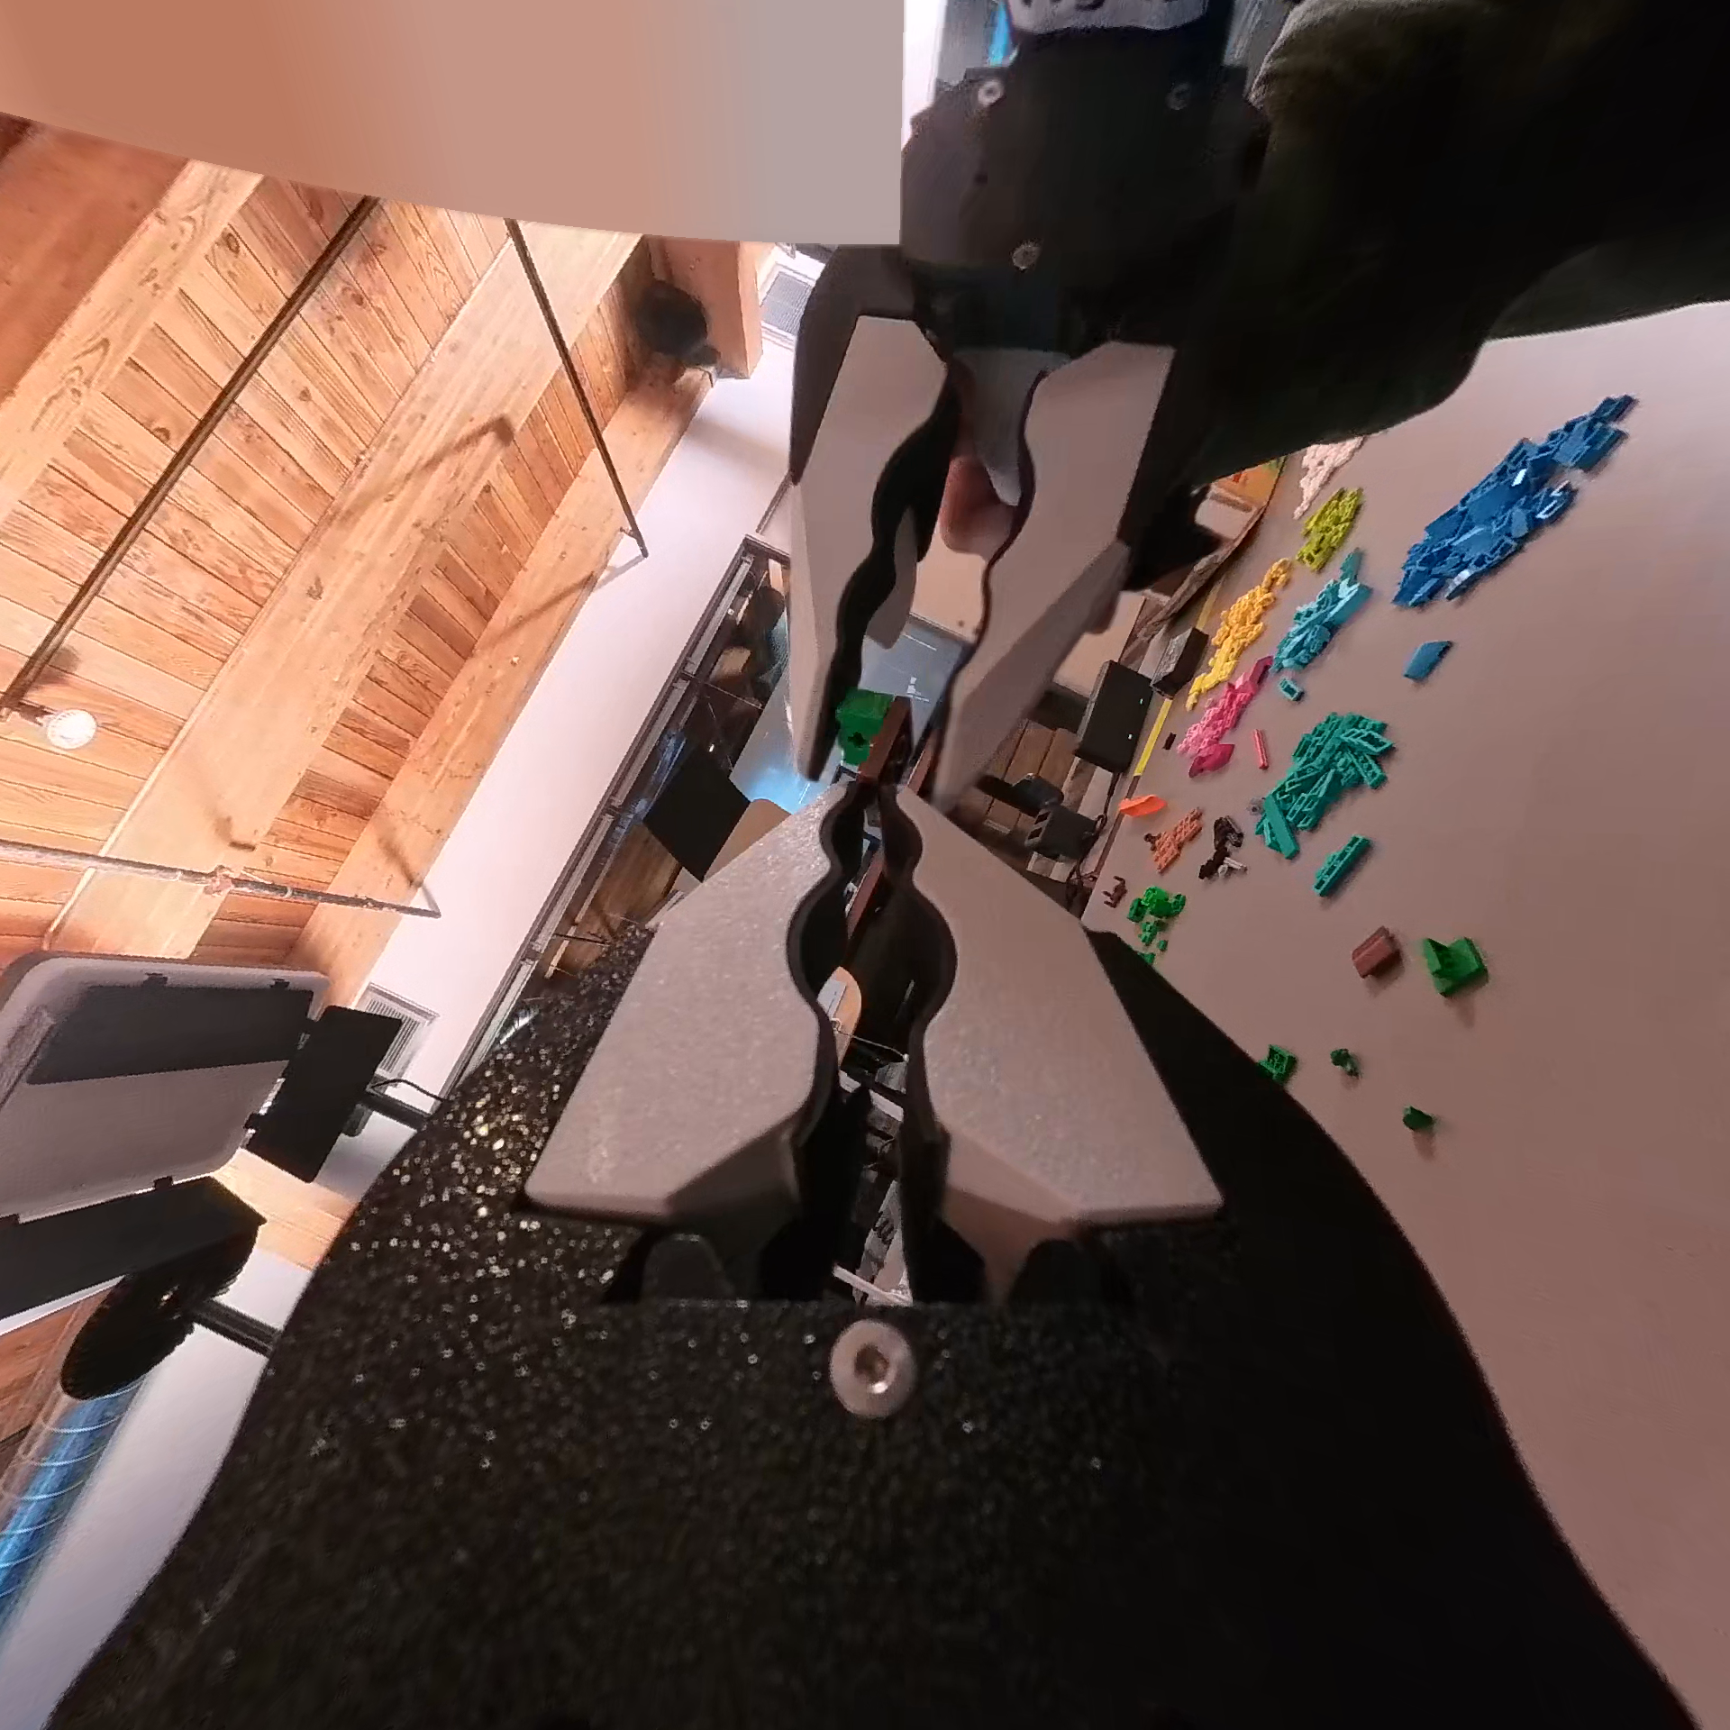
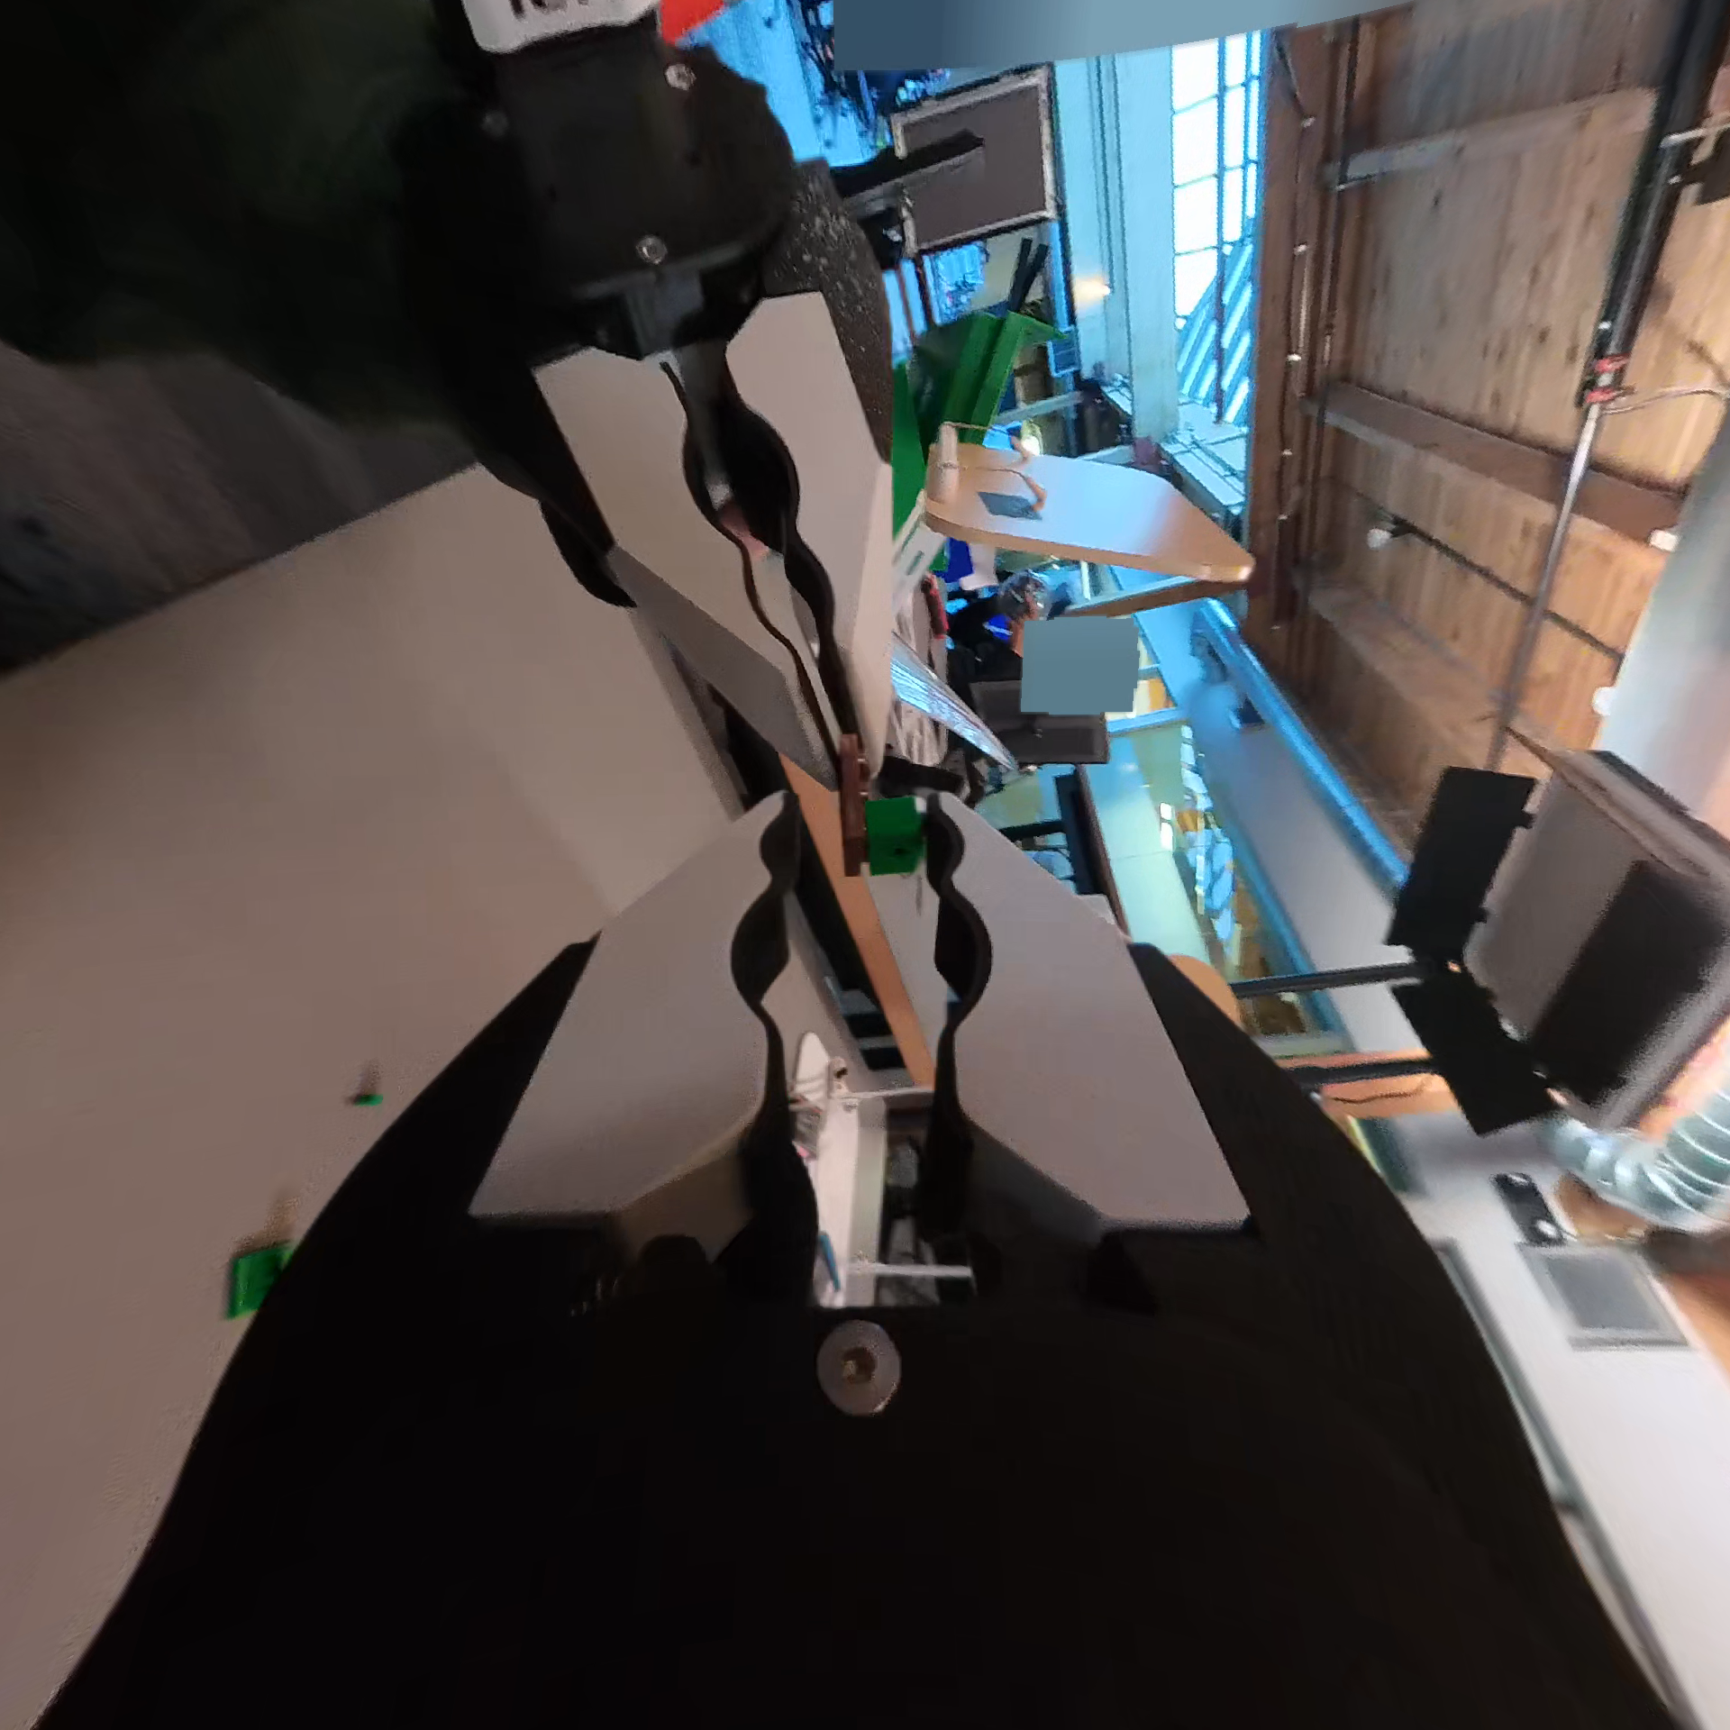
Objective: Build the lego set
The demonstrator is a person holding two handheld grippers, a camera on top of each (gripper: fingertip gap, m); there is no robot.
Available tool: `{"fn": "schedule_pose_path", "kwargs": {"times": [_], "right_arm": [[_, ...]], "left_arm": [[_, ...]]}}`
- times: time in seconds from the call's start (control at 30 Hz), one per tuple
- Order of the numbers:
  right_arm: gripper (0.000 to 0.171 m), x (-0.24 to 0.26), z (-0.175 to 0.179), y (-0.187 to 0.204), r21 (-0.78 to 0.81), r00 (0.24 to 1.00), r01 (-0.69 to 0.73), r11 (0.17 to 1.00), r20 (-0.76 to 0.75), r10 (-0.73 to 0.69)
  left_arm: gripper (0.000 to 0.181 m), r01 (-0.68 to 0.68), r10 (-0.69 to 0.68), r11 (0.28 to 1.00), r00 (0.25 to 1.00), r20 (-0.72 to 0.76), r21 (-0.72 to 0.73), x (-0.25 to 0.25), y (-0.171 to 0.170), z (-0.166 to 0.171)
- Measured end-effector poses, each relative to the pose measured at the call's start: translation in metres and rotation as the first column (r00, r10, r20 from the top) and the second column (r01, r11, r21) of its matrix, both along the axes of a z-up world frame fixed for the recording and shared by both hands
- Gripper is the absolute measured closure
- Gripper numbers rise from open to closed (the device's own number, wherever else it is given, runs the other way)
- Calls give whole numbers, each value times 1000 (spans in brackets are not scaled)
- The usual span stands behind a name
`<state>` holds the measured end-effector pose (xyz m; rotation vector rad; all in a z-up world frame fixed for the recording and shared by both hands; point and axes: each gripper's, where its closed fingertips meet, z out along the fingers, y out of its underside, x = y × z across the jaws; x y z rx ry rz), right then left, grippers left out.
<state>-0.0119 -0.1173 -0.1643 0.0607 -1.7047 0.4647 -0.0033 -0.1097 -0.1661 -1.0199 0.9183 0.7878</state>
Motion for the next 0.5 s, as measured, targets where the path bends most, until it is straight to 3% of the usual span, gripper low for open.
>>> {"fn": "schedule_pose_path", "kwargs": {"times": [0.1, 0.5], "right_arm": [[157, -1, 3, 1, 5, 1000, 19, 1000, -16, -19], [158, -7, 1, 5, -5, 994, 106, 994, -11, -106]], "left_arm": [[181, -9, 9, 1000, 1000, -7, 12, 0, 0, 0], [181, -29, 29, 1000, 1000, 6, 3, -7, 3, -6]]}}
